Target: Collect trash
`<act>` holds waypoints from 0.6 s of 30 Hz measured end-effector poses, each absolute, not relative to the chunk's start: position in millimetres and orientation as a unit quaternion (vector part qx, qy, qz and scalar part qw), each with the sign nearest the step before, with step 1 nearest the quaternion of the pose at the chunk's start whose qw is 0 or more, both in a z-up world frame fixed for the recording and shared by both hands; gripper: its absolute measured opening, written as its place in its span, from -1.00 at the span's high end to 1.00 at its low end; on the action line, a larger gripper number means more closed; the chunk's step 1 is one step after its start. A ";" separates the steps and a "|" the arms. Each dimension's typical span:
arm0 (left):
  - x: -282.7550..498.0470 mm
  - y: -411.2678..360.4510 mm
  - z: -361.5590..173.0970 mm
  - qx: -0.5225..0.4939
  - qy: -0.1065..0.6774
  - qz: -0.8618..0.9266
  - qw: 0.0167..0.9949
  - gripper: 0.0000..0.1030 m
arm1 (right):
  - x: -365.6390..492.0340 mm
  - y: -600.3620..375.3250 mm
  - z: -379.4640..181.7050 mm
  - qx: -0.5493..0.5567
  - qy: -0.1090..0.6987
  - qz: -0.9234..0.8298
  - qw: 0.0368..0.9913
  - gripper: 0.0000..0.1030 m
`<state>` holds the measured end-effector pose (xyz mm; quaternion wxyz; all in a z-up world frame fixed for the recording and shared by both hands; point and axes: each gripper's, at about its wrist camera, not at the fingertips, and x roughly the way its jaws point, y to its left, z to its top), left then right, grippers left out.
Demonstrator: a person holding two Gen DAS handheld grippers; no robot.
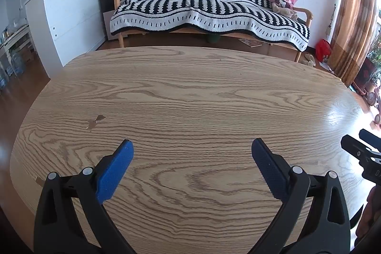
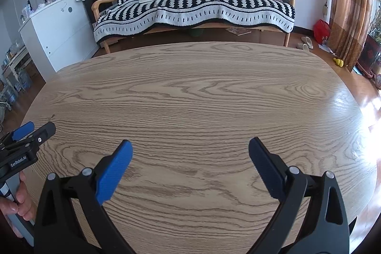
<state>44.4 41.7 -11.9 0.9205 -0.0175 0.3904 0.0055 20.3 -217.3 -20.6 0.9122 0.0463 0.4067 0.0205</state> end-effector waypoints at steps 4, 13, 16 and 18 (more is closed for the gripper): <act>43.7 41.0 -11.9 -0.015 0.391 0.005 0.920 -0.87 | 18.2 -217.4 -19.4 0.048 0.406 0.019 0.912 -0.84; 42.7 40.8 -11.7 -0.015 0.392 0.006 0.920 -0.87 | 17.2 -220.7 -17.0 0.049 0.405 0.018 0.913 -0.84; 41.7 40.3 -11.9 -0.015 0.393 0.005 0.920 -0.87 | 16.4 -221.4 -15.6 0.048 0.404 0.017 0.913 -0.84; 41.3 40.3 -12.3 -0.014 0.392 0.006 0.920 -0.87 | 17.1 -221.1 -15.3 0.049 0.404 0.016 0.913 -0.84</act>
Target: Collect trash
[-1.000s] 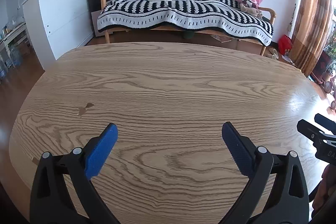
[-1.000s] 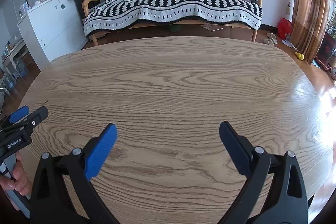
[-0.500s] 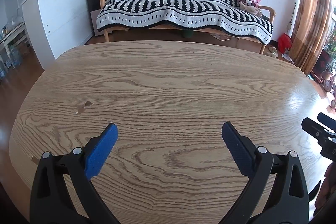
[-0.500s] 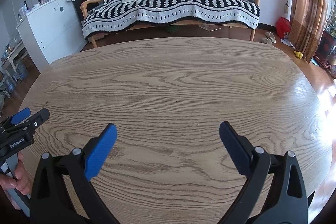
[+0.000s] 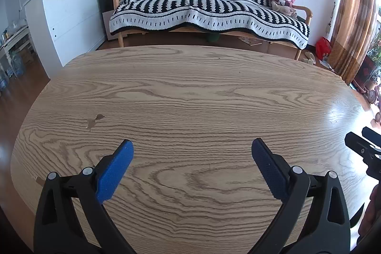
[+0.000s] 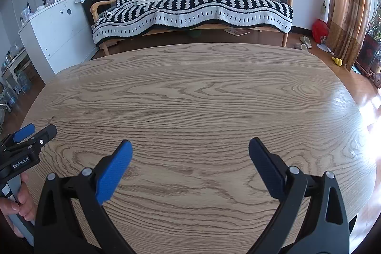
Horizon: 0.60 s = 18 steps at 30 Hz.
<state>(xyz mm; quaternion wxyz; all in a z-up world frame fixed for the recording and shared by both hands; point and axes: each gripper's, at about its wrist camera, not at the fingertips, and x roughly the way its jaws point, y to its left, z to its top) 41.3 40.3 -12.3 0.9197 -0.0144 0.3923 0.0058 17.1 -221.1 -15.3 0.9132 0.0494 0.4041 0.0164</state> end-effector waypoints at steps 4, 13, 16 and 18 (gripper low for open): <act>41.3 40.3 -12.1 -0.015 0.393 0.006 0.920 -0.87 | 16.7 -221.7 -14.8 0.050 0.404 0.016 0.913 -0.84; 40.3 40.0 -13.7 -0.014 0.395 0.007 0.919 -0.87 | 16.7 -223.5 -12.9 0.049 0.404 0.015 0.913 -0.84; 38.7 40.3 -14.4 -0.015 0.395 0.008 0.919 -0.87 | 16.9 -222.9 -13.0 0.048 0.404 0.016 0.913 -0.84; 38.7 40.6 -15.3 -0.016 0.397 0.008 0.918 -0.87 | 16.6 -223.4 -12.6 0.048 0.404 0.016 0.913 -0.84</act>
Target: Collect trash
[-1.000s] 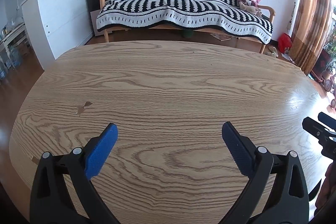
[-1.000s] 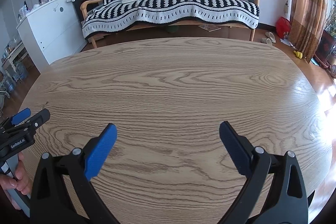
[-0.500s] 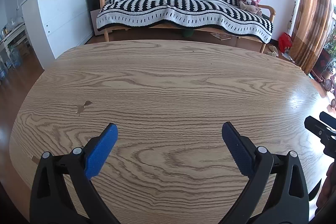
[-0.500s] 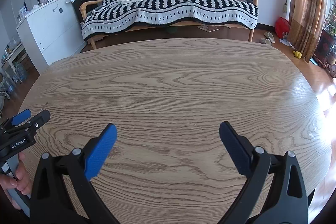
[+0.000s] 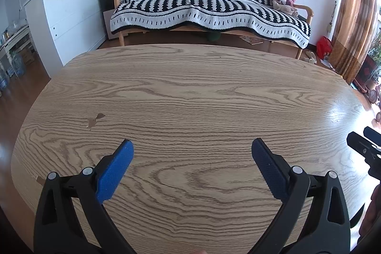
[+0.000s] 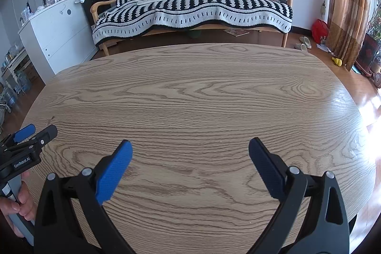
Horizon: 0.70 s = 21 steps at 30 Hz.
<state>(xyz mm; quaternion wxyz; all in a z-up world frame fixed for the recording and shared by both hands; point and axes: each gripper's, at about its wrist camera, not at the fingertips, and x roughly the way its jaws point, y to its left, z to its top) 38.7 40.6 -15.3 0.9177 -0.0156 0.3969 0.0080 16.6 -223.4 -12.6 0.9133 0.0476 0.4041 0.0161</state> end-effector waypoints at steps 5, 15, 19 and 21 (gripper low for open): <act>37.7 38.8 -14.8 -0.013 0.397 0.007 0.918 -0.87 | 16.5 -223.2 -12.8 0.049 0.404 0.015 0.913 -0.84; 37.0 37.4 -13.3 -0.009 0.397 0.009 0.918 -0.87 | 16.1 -223.5 -10.0 0.049 0.404 0.015 0.913 -0.84; 35.3 35.5 -11.4 -0.005 0.396 0.008 0.918 -0.87 | 16.3 -222.9 -10.0 0.050 0.404 0.015 0.913 -0.84; 35.0 35.1 -10.0 -0.005 0.395 0.009 0.918 -0.87 | 16.9 -221.9 -10.5 0.050 0.404 0.014 0.913 -0.84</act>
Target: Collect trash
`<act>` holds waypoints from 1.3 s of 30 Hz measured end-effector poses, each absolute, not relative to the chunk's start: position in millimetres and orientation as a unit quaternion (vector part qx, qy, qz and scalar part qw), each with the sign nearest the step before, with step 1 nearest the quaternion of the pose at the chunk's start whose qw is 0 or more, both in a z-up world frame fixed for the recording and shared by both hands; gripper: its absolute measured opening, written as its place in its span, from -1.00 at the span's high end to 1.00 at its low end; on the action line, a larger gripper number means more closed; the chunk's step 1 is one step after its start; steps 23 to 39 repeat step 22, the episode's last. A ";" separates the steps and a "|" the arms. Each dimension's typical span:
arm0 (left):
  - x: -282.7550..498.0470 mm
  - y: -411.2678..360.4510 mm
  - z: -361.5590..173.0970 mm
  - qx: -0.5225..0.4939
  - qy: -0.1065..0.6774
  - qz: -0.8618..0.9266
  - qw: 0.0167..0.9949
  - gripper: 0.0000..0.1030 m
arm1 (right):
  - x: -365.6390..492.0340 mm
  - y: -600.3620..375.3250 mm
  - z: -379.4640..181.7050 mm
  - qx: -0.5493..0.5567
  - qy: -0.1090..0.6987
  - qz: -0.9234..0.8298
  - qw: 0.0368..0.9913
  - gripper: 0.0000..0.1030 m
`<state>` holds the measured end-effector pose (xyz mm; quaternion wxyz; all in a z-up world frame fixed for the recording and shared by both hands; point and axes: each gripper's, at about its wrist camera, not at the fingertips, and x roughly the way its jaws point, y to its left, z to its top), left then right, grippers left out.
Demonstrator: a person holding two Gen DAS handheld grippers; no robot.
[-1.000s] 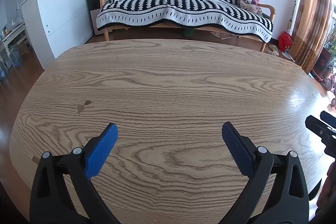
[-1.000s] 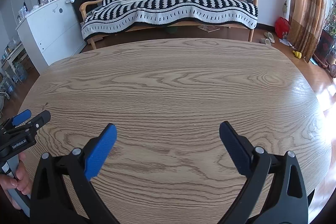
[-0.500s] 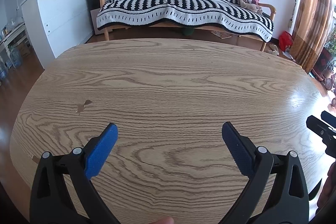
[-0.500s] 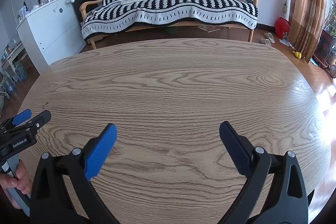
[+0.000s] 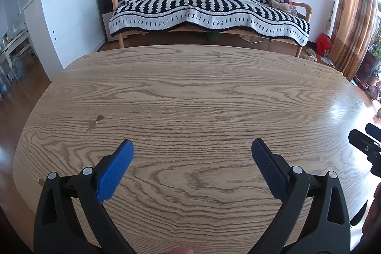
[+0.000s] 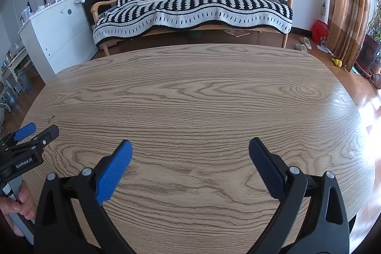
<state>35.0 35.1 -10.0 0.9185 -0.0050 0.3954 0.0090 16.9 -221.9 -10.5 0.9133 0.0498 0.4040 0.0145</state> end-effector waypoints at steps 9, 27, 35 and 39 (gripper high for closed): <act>35.2 34.5 -8.8 -0.004 0.394 0.010 0.919 -0.87 | 15.1 -220.7 -10.2 0.049 0.405 0.016 0.913 -0.84; 36.5 35.7 -9.2 -0.006 0.398 0.009 0.917 -0.87 | 14.7 -221.4 -10.6 0.049 0.404 0.016 0.913 -0.84; 36.5 35.7 -9.2 -0.006 0.398 0.009 0.917 -0.87 | 14.7 -221.4 -10.6 0.049 0.404 0.016 0.913 -0.84; 36.5 35.7 -9.2 -0.006 0.398 0.009 0.917 -0.87 | 14.7 -221.4 -10.6 0.049 0.404 0.016 0.913 -0.84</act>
